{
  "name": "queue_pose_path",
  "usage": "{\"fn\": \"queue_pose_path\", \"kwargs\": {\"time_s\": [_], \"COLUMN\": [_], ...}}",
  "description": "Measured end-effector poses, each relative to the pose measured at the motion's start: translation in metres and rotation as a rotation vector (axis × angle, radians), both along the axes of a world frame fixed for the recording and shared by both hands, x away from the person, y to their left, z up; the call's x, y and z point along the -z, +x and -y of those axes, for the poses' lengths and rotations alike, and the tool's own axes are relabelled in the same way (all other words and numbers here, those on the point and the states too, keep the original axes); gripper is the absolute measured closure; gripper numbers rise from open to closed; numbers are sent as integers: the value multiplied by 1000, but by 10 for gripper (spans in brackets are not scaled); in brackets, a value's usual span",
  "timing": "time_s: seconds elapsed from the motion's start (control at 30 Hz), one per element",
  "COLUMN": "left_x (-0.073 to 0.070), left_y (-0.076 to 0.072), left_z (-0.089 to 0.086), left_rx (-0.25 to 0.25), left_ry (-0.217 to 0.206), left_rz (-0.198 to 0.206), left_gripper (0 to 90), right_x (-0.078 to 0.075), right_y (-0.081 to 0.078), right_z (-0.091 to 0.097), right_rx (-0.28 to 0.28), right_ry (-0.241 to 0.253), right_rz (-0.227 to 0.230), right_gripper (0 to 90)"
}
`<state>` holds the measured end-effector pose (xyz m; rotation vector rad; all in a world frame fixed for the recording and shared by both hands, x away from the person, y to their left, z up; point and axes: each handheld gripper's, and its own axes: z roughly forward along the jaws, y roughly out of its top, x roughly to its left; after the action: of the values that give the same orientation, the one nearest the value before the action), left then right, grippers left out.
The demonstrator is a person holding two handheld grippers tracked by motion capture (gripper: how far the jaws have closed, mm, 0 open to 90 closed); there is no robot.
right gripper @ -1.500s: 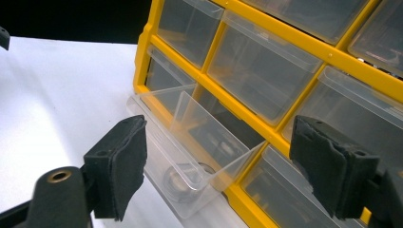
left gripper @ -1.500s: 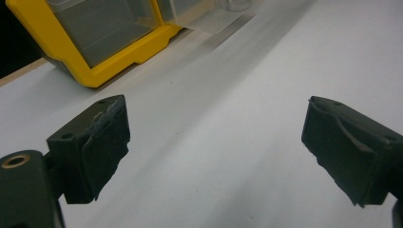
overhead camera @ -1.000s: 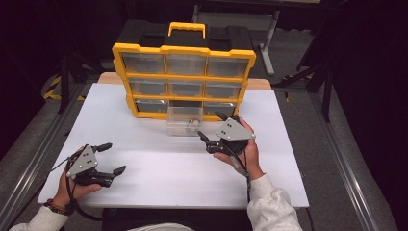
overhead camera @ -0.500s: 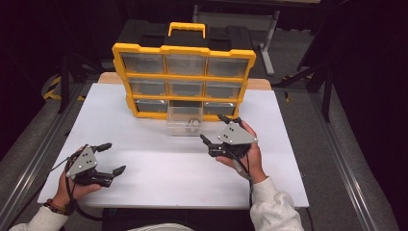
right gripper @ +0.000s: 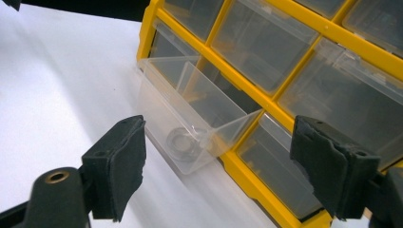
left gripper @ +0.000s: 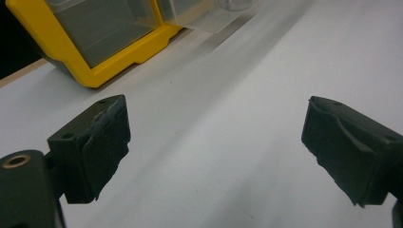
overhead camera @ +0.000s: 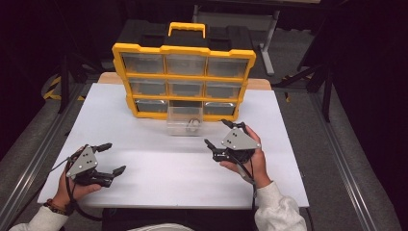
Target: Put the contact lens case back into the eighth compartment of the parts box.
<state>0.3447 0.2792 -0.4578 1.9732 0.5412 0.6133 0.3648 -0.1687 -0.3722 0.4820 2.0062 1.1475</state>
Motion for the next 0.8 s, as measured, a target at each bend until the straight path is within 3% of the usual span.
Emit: {"fn": "queue_pose_path", "kwargs": {"time_s": [0.37, 0.57, 0.8], "left_x": [0, 0, 0], "left_y": [0, -1, -1], "left_z": [0, 0, 0], "left_rx": [0, -3, -2], "left_ry": [5, 1, 3], "left_rz": [-1, 0, 0], "left_gripper": [100, 100, 100], "right_x": [13, 28, 46], "right_y": [-4, -9, -15], "right_z": [15, 25, 36], "right_rx": [22, 48, 65], "right_ry": [-15, -55, -70], "right_rz": [-20, -33, -50], "right_gripper": [206, 205, 201]}}
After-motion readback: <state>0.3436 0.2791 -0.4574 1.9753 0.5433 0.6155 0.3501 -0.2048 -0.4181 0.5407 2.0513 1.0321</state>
